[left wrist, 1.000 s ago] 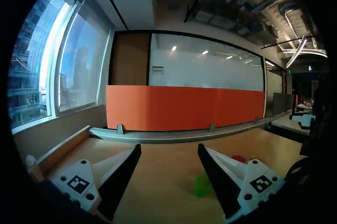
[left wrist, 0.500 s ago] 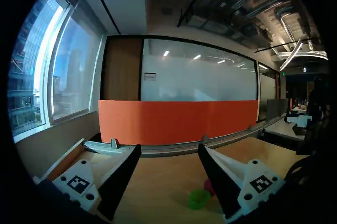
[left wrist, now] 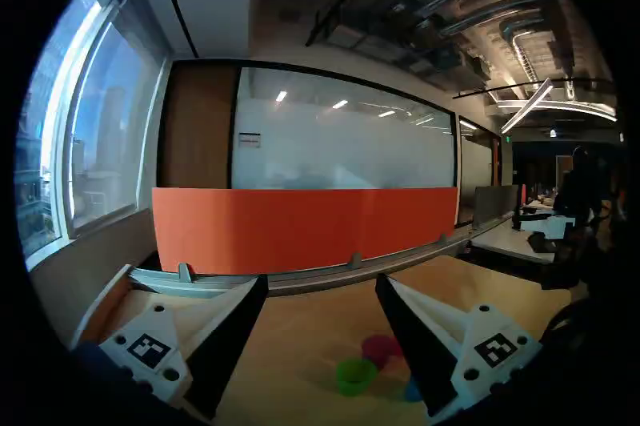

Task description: Pour water

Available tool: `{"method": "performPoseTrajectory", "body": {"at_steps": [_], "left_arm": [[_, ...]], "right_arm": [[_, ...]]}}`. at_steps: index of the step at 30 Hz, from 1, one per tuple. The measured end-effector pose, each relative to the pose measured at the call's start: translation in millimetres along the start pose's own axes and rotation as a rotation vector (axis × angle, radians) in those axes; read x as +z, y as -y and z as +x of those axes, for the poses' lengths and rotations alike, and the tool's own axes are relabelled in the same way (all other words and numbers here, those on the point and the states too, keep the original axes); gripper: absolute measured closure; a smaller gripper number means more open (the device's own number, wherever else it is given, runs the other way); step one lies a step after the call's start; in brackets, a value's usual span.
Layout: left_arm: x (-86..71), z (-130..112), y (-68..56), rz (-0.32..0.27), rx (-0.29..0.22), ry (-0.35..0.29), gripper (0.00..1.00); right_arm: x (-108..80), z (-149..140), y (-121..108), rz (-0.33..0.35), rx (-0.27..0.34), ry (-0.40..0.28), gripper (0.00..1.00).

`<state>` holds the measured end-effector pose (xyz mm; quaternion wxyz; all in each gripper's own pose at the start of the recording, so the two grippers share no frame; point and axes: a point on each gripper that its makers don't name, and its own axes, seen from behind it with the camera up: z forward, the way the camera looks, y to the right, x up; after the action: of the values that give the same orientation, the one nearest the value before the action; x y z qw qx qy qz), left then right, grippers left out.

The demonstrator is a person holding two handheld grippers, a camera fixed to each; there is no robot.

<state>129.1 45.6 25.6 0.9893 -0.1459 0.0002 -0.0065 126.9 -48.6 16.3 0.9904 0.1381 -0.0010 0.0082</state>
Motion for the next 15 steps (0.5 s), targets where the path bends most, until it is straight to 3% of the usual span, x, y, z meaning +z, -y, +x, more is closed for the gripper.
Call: {"method": "performPoseTrajectory", "body": {"at_steps": [11, 15], "left_arm": [[7.3, 8.9, -31.8, -0.161, -0.015, 0.009, 0.0], [8.2, 11.2, -36.4, -0.2, -0.019, 0.004, 0.0]], "right_arm": [[2.0, 10.5, 49.0, 0.206, 0.021, -0.01, 0.0], [-1.1, 16.1, 64.5, 0.275, 0.028, -0.021, 0.0]]}}
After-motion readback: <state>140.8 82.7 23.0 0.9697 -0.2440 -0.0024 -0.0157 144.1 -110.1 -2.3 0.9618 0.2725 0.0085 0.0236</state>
